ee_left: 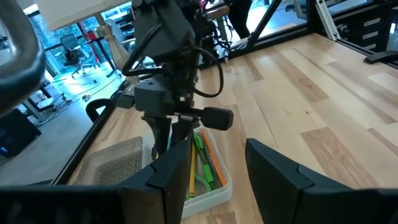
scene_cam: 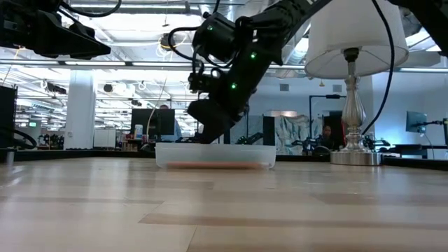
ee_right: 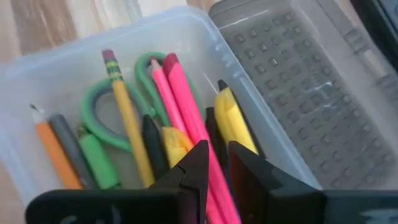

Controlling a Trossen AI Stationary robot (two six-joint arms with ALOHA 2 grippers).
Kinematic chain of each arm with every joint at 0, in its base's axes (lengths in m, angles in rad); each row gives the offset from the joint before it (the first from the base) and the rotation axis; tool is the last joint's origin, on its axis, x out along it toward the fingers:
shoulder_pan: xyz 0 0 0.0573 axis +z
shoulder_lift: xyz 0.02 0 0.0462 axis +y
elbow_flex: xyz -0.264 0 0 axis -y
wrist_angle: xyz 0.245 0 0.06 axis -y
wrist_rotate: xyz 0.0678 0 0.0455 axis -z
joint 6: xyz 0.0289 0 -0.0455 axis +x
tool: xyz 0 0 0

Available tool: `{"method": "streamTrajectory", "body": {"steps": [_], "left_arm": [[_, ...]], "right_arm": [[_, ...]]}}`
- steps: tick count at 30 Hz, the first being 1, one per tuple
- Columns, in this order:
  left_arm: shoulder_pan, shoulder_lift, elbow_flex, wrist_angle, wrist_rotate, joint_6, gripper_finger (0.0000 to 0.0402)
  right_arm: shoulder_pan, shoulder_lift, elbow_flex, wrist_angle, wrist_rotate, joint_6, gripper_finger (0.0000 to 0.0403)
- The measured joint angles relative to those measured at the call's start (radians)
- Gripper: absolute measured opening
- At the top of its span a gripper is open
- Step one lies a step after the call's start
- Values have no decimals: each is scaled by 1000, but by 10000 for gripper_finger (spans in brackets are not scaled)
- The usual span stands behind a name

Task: Pick & place school supplies into a supply box
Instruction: Move the transparent supply box to the center of the table

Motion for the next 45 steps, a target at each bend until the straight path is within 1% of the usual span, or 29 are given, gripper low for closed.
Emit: {"method": "streamTrajectory", "body": {"steps": [4, 6, 8, 11, 15, 20, 26, 30, 36, 45], "left_arm": [[0, 0, 0, 0, 0, 0, 151], [0, 0, 0, 0, 0, 0, 151], [0, 0, 0, 0, 0, 0, 151], [0, 0, 0, 0, 0, 0, 151], [0, 0, 0, 0, 0, 0, 151], [0, 0, 0, -1, 0, 0, 151], [0, 0, 0, -1, 0, 0, 151], [0, 0, 0, -1, -1, 0, 151], [0, 0, 0, -1, -1, -1, 151], [0, 0, 0, -1, -1, -1, 151]], "right_arm": [[3, 0, 0, 2, -4, 114, 56], [1, 0, 0, 2, -21, 171, 56], [-1, 0, 0, 0, -50, 217, 56], [-7, 0, 0, -3, -54, 264, 62], [-2, 0, 0, -1, -57, 267, 79], [6, 0, 0, -22, -121, 297, 108], [23, 0, 0, -34, -124, 312, 144], [39, 0, 0, -61, -125, 336, 160], [73, 0, 0, -110, -124, 348, 171], [131, -7, 2, -175, -125, 348, 167]]}}
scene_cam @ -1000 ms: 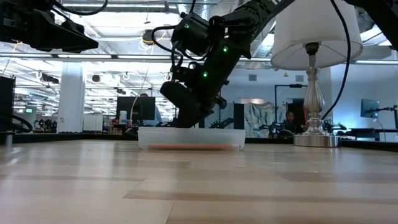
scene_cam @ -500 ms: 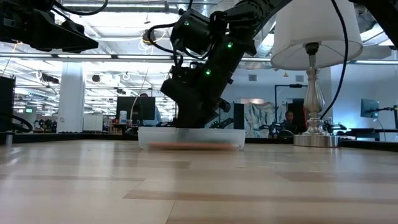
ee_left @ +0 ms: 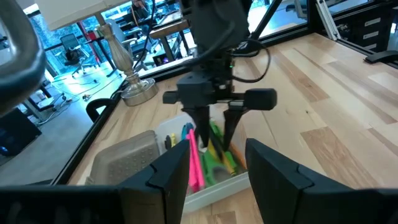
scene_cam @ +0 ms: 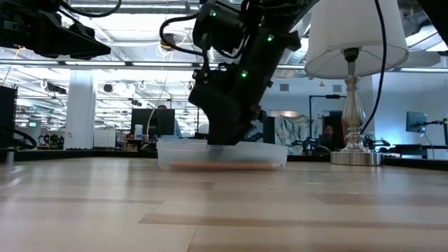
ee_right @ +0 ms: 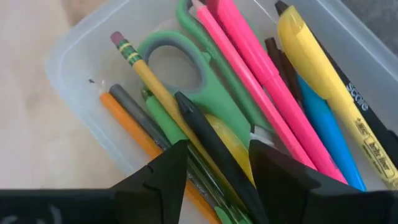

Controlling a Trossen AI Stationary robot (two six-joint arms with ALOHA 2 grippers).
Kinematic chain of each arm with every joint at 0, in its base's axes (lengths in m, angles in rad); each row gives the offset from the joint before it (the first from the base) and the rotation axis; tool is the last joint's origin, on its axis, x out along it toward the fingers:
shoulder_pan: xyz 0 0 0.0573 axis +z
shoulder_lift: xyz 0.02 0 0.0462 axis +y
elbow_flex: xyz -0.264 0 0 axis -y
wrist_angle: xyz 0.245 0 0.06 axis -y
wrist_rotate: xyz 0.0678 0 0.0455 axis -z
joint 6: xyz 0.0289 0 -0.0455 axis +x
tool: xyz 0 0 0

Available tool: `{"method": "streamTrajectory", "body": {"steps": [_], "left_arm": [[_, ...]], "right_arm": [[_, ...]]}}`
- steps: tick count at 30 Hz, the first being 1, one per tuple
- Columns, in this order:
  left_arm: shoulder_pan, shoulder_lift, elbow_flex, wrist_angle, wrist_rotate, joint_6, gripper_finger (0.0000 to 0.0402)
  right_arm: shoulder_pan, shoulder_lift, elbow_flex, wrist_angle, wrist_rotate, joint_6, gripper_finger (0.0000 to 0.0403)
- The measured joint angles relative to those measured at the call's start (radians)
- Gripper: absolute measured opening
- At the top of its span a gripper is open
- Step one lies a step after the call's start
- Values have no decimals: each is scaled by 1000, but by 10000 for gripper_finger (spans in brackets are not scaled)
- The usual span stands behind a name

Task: Pick & place school supplies into a supply box
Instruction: Move the transparent supply box to the center of the table

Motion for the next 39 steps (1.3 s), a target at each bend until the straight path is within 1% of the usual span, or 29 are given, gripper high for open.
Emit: {"method": "streamTrajectory", "body": {"steps": [5, 8, 13, 18, 22, 30, 36, 39], "left_arm": [[0, 0, 0, 0, -1, 0, 151], [0, 0, 0, 0, -2, 0, 151], [0, 0, 0, 0, -2, 0, 151], [0, 0, 0, 0, -2, 0, 151], [0, 0, 0, 0, -2, 0, 151], [0, 0, 0, 0, -2, -5, 151], [0, 0, 0, 0, -2, -5, 151], [0, 0, 0, 0, -5, -5, 151]], "right_arm": [[40, -1, 1, -22, -3, 0, 167], [62, 0, 28, -75, -4, -1, 167], [80, 2, 67, -114, -7, -3, 163], [94, 2, 116, -250, -11, 9, 163], [102, 2, 132, -327, -53, 58, 164], [129, 2, 133, -377, -111, 94, 162], [163, 1, 134, -446, -219, 133, 164], [188, 1, 134, -456, -214, 154, 163]]}}
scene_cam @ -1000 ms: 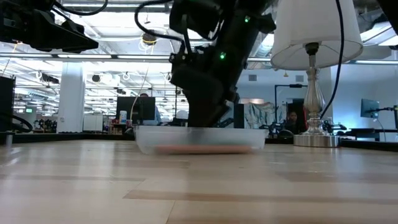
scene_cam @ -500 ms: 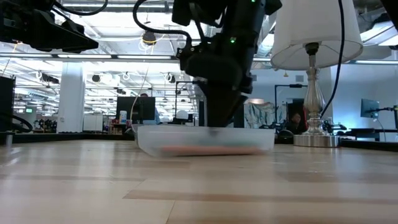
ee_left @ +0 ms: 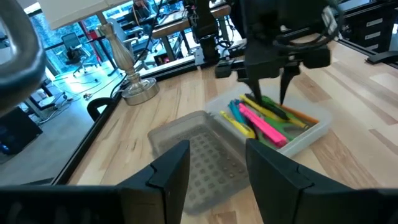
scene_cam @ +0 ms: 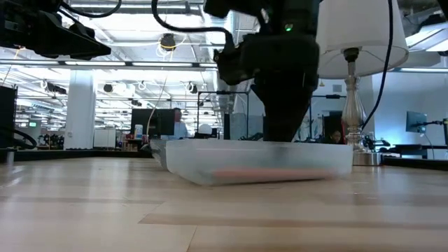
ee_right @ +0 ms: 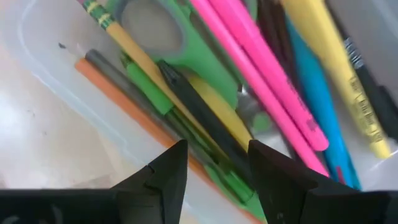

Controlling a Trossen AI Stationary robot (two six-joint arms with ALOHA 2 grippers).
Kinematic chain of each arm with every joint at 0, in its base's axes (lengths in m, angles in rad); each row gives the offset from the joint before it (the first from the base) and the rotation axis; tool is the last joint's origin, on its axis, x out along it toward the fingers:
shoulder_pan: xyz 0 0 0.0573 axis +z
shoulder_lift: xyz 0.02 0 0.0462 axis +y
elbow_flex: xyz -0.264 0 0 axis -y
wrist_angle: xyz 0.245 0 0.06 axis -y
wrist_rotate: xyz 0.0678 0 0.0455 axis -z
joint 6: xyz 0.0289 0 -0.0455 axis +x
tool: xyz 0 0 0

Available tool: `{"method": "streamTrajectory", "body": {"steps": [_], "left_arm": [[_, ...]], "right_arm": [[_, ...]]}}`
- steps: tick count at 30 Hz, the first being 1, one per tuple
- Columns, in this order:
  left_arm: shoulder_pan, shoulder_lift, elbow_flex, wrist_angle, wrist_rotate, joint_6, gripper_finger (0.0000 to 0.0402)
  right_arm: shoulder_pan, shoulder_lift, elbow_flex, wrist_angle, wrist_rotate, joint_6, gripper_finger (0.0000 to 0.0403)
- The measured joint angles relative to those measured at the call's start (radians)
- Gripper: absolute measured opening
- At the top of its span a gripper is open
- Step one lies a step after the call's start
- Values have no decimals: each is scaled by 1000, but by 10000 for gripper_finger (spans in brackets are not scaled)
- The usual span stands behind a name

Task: Pick & place school supplies into a supply box
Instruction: Move the transparent supply box to the center of the table, then close the transparent supply box

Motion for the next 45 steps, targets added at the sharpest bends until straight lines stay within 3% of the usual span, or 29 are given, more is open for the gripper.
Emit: {"method": "streamTrajectory", "body": {"steps": [10, 13, 18, 27, 35, 45], "left_arm": [[0, 21, 0, -9, -62, -16, 151], [2, 77, -4, -23, -140, -42, 151], [47, 215, -40, 122, -194, -39, 151], [196, 473, -39, 313, -137, -18, 151], [350, 639, 3, 349, -120, 33, 151], [569, 814, 8, 509, 94, 125, 151]], "right_arm": [[42, -6, 55, -36, 124, 0, 154], [60, -6, 89, -95, 176, 50, 151], [125, -6, 127, -230, 218, 200, 147], [269, -6, 138, -319, 288, 410, 147], [297, -3, 127, -303, 323, 498, 147], [283, 3, 1, -174, 284, 545, 147]]}}
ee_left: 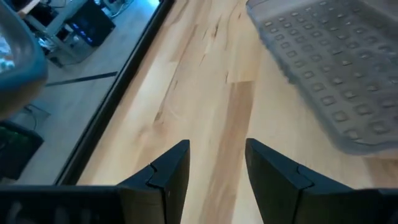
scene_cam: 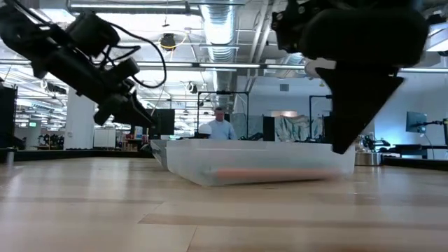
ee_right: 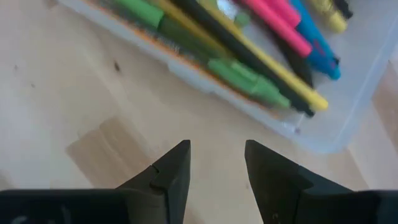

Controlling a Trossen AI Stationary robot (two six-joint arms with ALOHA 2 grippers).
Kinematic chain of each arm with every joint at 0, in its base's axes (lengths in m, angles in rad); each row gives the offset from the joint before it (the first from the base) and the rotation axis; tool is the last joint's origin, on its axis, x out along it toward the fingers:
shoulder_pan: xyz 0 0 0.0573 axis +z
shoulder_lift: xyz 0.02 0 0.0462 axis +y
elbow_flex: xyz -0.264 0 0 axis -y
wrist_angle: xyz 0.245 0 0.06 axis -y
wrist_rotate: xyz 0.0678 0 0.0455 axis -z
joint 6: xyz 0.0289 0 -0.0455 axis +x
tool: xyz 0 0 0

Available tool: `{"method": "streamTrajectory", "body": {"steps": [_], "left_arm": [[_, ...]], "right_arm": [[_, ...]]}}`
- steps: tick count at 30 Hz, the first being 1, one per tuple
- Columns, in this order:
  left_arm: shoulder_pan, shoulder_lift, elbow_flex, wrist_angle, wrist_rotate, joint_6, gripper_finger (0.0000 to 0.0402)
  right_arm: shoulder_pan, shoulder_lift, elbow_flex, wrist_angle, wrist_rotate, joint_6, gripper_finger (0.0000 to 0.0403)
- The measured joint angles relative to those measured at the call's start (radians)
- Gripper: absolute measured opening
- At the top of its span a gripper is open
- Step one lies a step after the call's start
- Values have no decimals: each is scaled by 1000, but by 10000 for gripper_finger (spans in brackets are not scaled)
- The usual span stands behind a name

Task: Pick & place school supplies into a supply box
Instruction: Close the transparent supply box

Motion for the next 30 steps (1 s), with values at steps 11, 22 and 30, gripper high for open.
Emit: {"method": "streamTrajectory", "body": {"steps": [11, 22, 30], "left_arm": [[159, 275, 72, 128, 141, 44, 151], [213, 467, 232, 51, 246, 153, 151], [224, 567, 340, 7, 389, 240, 151]], "right_arm": [[23, 0, -10, 29, -5, 28, 147], [-1, -6, -164, 126, -17, 61, 147], [-14, -7, -201, 179, 24, 33, 147]]}}
